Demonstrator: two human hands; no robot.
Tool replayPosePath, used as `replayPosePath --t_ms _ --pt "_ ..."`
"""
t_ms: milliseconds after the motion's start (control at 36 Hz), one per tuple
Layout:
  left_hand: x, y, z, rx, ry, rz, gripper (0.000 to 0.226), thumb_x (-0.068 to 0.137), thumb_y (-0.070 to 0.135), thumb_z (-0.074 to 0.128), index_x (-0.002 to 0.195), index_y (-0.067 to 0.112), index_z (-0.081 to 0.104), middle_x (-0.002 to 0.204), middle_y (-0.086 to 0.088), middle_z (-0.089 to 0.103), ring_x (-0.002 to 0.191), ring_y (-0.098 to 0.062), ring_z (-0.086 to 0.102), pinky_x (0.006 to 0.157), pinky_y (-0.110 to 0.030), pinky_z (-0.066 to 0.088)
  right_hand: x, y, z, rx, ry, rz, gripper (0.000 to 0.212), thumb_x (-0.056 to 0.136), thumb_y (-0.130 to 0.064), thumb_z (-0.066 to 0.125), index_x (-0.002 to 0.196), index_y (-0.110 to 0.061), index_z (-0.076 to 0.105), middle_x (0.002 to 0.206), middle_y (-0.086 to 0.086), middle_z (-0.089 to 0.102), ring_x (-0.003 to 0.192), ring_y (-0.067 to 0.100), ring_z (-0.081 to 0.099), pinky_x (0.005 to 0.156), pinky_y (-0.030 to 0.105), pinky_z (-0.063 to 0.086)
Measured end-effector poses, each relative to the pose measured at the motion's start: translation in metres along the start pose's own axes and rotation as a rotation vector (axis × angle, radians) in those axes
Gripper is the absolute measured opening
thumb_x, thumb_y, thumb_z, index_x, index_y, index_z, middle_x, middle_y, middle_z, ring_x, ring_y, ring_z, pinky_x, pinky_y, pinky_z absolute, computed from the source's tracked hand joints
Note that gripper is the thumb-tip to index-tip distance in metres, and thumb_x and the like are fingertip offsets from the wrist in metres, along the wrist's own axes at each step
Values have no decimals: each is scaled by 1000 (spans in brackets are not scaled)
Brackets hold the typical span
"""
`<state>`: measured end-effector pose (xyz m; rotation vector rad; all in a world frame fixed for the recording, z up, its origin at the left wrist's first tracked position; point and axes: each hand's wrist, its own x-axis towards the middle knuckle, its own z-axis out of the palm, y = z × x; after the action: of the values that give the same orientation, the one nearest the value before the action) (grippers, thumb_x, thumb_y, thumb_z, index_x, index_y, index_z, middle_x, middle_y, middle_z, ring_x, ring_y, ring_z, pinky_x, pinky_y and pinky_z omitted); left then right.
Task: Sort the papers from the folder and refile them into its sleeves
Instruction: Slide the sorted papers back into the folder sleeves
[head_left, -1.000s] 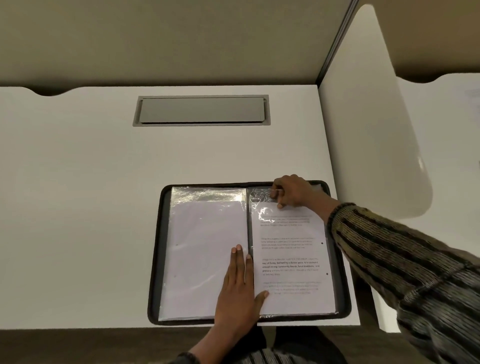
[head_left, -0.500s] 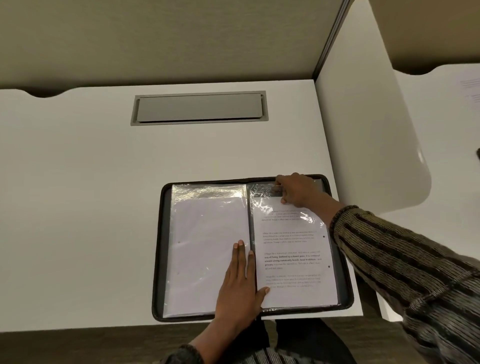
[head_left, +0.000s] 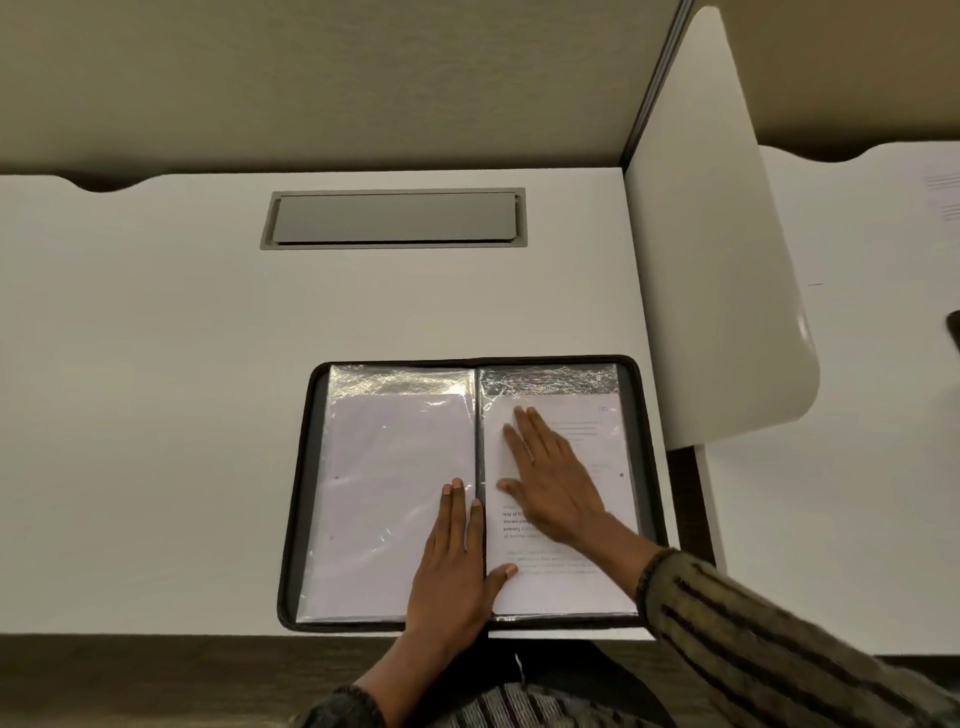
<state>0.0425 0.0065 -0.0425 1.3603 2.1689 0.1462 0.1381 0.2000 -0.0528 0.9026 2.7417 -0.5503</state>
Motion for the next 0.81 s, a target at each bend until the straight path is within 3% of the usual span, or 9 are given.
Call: replayPosePath --t_ms 83,306,361,417,472,528,611,722,806 --pt "4 5 4 19 -4 -50 104 101 65 50 167 22 -17 165 7 -45 155 -13 -37 127 -34 0 -14 16 15 25 73 39 86 106 -65 29 167 -14 -5 173 5 -22 159 20 -23 131 43 -1" --pt "6 15 -2 15 -40 -98 105 100 62 55 168 22 -15 166 6 -43 156 -14 -35 126 -34 -2 -41 82 9 106 105 182 90 105 -68 29 166 -15 -12 171 -1 -30 158 16 -24 132 46 5" --pt "8 15 -7 8 -39 -96 104 98 62 60 169 25 -6 171 6 -34 159 -16 -27 126 -36 1 -48 92 7 105 96 180 90 105 -70 25 166 -15 -11 171 -1 -29 159 16 -23 132 47 6" --pt "10 15 -17 -17 -18 -90 90 98 58 62 168 25 15 177 3 -14 163 -19 -10 131 -44 14 -53 96 6 78 77 179 92 102 -73 20 166 -14 -9 171 1 -29 159 17 -23 132 48 8" --pt "12 10 -28 -91 90 -126 67 99 54 63 156 24 43 174 0 13 161 -23 13 125 -49 35 -55 93 3 98 84 216 96 98 -77 17 167 -13 -4 172 4 -27 159 20 -24 132 48 6" --pt "15 0 -38 -126 261 -218 51 98 50 68 138 20 60 164 -4 34 151 -26 32 116 -47 43 -58 84 1 94 111 240 97 97 -78 18 167 -13 1 172 8 -25 159 24 -22 131 49 6" --pt "22 -27 -49 -121 427 -422 47 95 45 72 129 13 64 152 -10 46 142 -32 39 114 -50 40 -62 61 -1 62 103 201 95 100 -77 27 168 -14 3 172 11 -24 159 28 -22 131 51 5" --pt "25 -66 -55 -83 406 -640 68 91 51 76 132 0 61 141 -23 53 135 -41 44 117 -53 36 -70 16 -4 111 -2 68 94 102 -68 42 167 -20 -4 168 7 -34 156 25 -31 126 43 -7" --pt "23 -83 -58 -138 399 -679 70 88 48 81 131 -2 59 135 -25 55 128 -44 48 112 -57 42 -71 -23 -2 104 -81 -10 89 104 -57 49 167 -21 -2 169 10 -33 157 28 -28 130 46 -1"
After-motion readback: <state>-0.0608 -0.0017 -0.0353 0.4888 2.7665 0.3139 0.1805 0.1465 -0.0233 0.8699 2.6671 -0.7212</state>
